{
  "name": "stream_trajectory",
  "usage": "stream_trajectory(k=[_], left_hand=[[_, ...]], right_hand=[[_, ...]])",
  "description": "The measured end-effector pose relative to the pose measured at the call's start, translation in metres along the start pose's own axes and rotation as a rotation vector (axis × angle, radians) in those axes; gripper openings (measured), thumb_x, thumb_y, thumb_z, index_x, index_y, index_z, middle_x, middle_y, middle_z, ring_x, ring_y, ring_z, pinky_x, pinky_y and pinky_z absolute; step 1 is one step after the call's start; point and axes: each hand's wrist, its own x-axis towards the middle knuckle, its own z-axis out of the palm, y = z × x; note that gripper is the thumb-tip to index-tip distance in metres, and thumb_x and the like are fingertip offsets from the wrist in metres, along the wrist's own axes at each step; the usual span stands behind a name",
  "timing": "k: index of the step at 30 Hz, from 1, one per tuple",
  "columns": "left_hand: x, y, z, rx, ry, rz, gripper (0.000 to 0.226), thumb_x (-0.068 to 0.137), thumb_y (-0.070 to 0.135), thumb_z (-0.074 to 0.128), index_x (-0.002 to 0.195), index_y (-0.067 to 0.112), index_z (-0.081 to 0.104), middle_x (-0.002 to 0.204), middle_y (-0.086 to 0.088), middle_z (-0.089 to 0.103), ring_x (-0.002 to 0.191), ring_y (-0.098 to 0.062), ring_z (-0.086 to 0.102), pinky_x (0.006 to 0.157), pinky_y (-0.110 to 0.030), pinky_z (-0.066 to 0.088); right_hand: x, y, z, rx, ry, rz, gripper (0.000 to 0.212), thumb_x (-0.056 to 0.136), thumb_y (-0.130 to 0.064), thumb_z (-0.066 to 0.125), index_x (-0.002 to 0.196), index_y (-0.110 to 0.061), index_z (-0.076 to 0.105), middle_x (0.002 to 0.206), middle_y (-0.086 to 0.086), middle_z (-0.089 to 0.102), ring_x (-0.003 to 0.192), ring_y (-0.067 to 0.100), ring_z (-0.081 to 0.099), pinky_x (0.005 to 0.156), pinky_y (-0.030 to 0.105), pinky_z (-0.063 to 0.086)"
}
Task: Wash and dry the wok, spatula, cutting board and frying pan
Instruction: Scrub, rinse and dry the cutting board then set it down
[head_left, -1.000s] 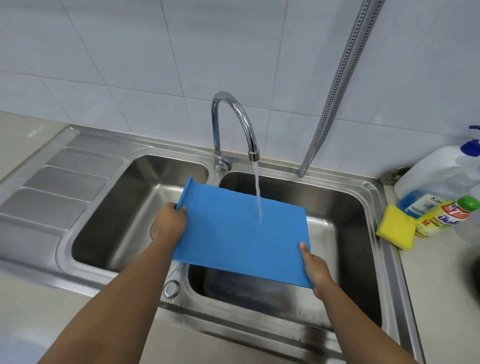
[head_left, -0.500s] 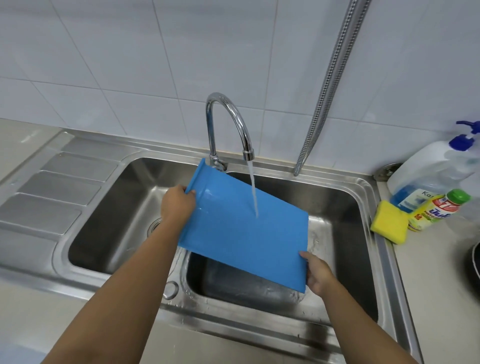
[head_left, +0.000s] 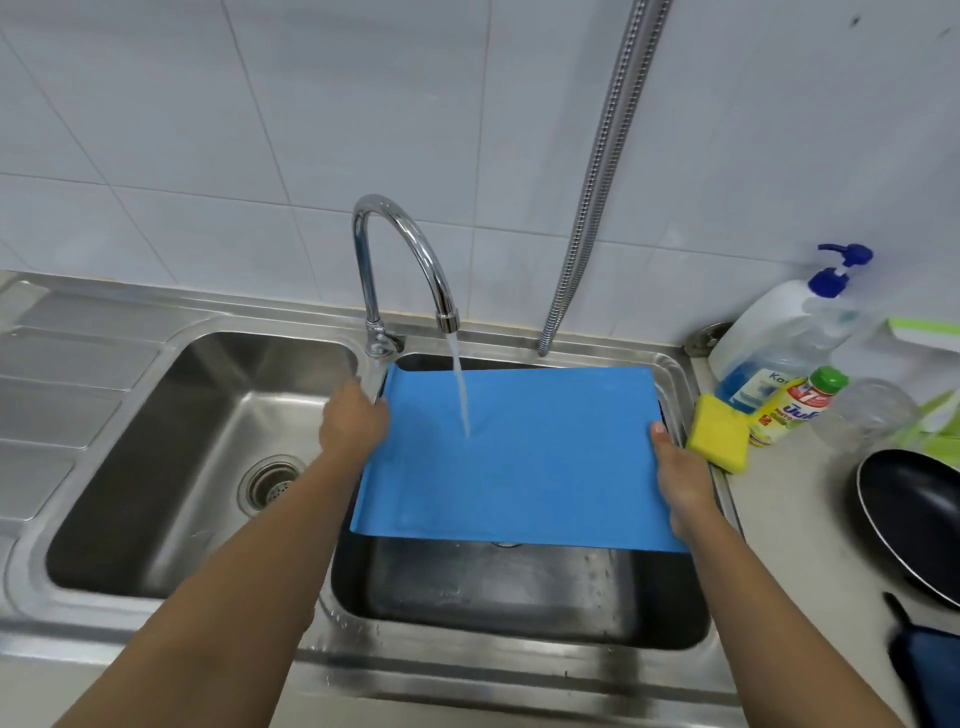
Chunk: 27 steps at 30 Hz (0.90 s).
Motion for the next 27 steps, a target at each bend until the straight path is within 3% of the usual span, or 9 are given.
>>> stream_trajectory(k=[3,6,10,13,16,18,21,24,27], left_hand=[[0.02,0.038,0.002,-0.077,-0.048,0.14,0.064,0.097,0.01,0.044,0.155,0.012,0.015,0.149,-0.02,0.039,0.13,-0.039,0.044,0.105,-0.047,0.04],[0.029,0.061,0.01,-0.216,-0.132,0.102,0.071,0.099,0.004,0.037,0.156,0.017,-0.005,0.154,-0.021,0.031,0.116,-0.032,0.051,0.091,-0.037,0.043],[0.048,0.078,0.012,-0.239,-0.102,0.152,0.073,0.097,0.001,0.038,0.155,0.011,-0.005,0.154,-0.024,0.026,0.077,-0.002,0.033,0.07,-0.018,0.032],[0.053,0.077,0.012,-0.199,-0.139,0.134,0.076,0.097,0.001,0.039,0.155,0.015,-0.009,0.146,-0.026,0.038,0.064,-0.001,0.031,0.058,-0.02,0.038],[0.042,0.051,0.017,-0.174,-0.131,0.154,0.077,0.099,0.013,0.044,0.155,0.032,-0.005,0.139,-0.013,0.049,0.094,-0.026,0.062,0.084,-0.046,0.055],[0.029,0.029,0.025,-0.165,-0.088,0.196,0.075,0.098,0.021,0.05,0.155,0.033,0.004,0.151,-0.006,0.041,0.124,-0.033,0.053,0.102,-0.047,0.046],[0.001,0.009,0.034,-0.252,-0.028,0.21,0.07,0.096,0.024,0.057,0.155,0.025,0.018,0.154,-0.003,0.037,0.138,-0.026,0.039,0.114,-0.041,0.033],[-0.019,-0.005,0.036,-0.326,-0.024,0.116,0.073,0.096,0.032,0.059,0.155,0.018,0.018,0.158,-0.003,0.03,0.143,-0.024,0.032,0.117,-0.041,0.028],[-0.032,-0.005,0.03,-0.361,-0.075,-0.005,0.069,0.095,0.048,0.054,0.151,0.015,0.029,0.148,-0.006,0.044,0.132,-0.028,0.046,0.103,-0.037,0.04]], right_hand=[[0.0,0.011,-0.006,-0.001,0.034,0.001,0.047,0.092,-0.054,0.054,0.078,-0.01,0.06,0.083,0.005,0.063,0.075,0.023,0.059,0.074,0.038,0.046],[-0.001,0.02,-0.006,0.003,0.017,-0.016,0.048,0.093,-0.053,0.053,0.078,-0.008,0.061,0.084,0.007,0.065,0.075,0.025,0.061,0.071,0.037,0.047],[-0.003,0.023,-0.002,-0.003,0.009,-0.047,0.049,0.094,-0.05,0.053,0.076,-0.006,0.063,0.08,0.005,0.067,0.072,0.022,0.061,0.061,0.031,0.045],[-0.003,0.025,-0.003,-0.002,-0.012,-0.067,0.05,0.095,-0.05,0.052,0.078,-0.004,0.065,0.08,0.005,0.068,0.072,0.021,0.063,0.059,0.03,0.044],[-0.003,0.026,-0.002,0.005,-0.033,-0.088,0.049,0.095,-0.049,0.052,0.078,-0.005,0.065,0.08,0.005,0.068,0.071,0.021,0.063,0.058,0.029,0.044],[-0.003,0.025,-0.004,0.013,-0.035,-0.095,0.05,0.094,-0.052,0.052,0.08,-0.006,0.066,0.082,0.007,0.07,0.074,0.025,0.066,0.064,0.033,0.05],[-0.001,0.025,-0.013,0.054,-0.028,-0.093,0.045,0.092,-0.055,0.053,0.086,-0.012,0.068,0.088,0.007,0.072,0.08,0.029,0.069,0.077,0.043,0.054],[-0.001,0.028,-0.024,0.11,-0.039,-0.125,0.037,0.092,-0.055,0.053,0.091,-0.02,0.067,0.093,0.003,0.074,0.084,0.028,0.071,0.081,0.046,0.057],[-0.002,0.028,-0.029,0.147,-0.059,-0.144,0.036,0.092,-0.055,0.054,0.096,-0.022,0.067,0.097,0.002,0.074,0.088,0.027,0.071,0.082,0.045,0.057]])
